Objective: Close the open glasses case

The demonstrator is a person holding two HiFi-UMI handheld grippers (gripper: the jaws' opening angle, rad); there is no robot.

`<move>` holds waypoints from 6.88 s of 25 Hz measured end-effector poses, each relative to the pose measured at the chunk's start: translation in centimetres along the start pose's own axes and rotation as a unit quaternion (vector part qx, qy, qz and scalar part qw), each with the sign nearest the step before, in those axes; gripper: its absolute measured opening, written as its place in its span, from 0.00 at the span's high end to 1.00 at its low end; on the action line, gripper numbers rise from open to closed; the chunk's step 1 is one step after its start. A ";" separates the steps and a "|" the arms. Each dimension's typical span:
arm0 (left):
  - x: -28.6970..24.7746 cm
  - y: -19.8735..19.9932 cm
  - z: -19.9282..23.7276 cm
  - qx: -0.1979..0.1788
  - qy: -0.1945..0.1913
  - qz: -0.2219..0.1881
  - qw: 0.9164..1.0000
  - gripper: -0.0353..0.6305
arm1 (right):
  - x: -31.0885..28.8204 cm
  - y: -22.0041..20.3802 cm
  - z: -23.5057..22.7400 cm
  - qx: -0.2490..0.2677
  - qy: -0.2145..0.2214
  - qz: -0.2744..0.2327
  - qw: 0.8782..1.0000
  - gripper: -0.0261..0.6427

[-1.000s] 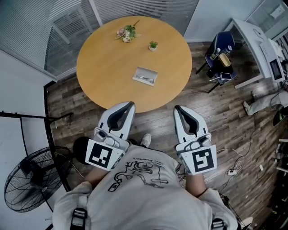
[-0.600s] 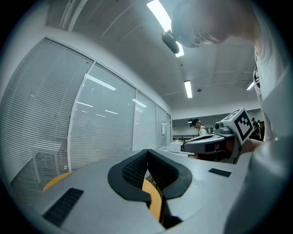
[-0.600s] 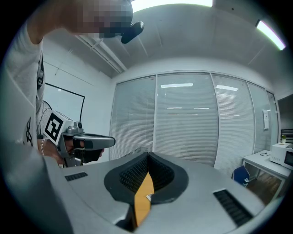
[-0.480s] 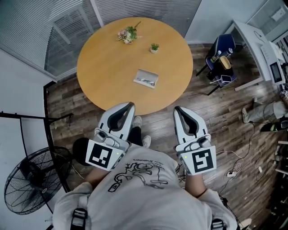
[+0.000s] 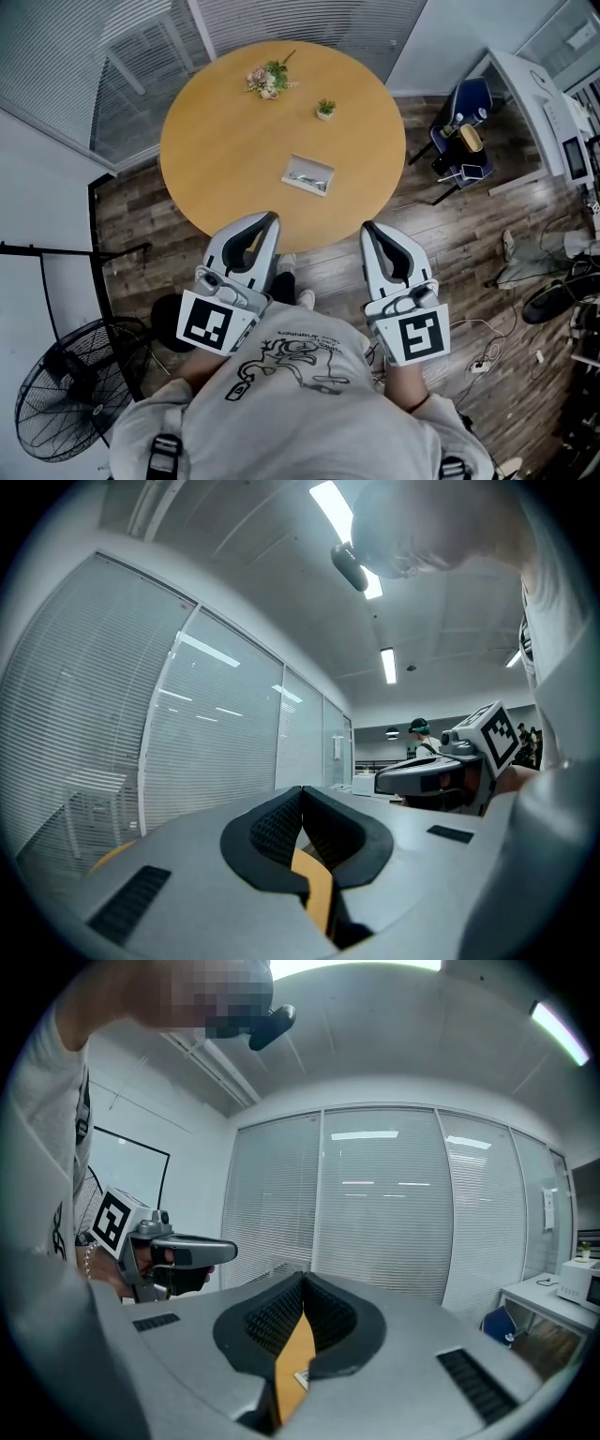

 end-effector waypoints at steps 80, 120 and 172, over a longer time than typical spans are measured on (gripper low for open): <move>-15.0 -5.3 16.5 0.026 -0.055 0.042 0.997 0.91 | -21.7 0.0 -5.8 0.005 -0.014 0.003 1.000 0.94; -20.0 -26.9 18.0 0.041 -0.074 0.233 0.969 0.86 | -27.5 -20.8 -9.1 0.047 -0.006 0.201 0.978 0.86; -23.6 -45.5 18.9 -0.035 -0.127 0.395 0.909 0.83 | -33.9 -36.6 -13.0 0.123 0.043 0.355 0.926 0.85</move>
Point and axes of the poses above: the fingertips, and each gripper's own axes: x backward along the fingers, z to its left, y out of its top, the point moved 2 cm from there along x, backward along the fingers, and after that the axes turned 7 degrees about z, right-handed, at the moved point
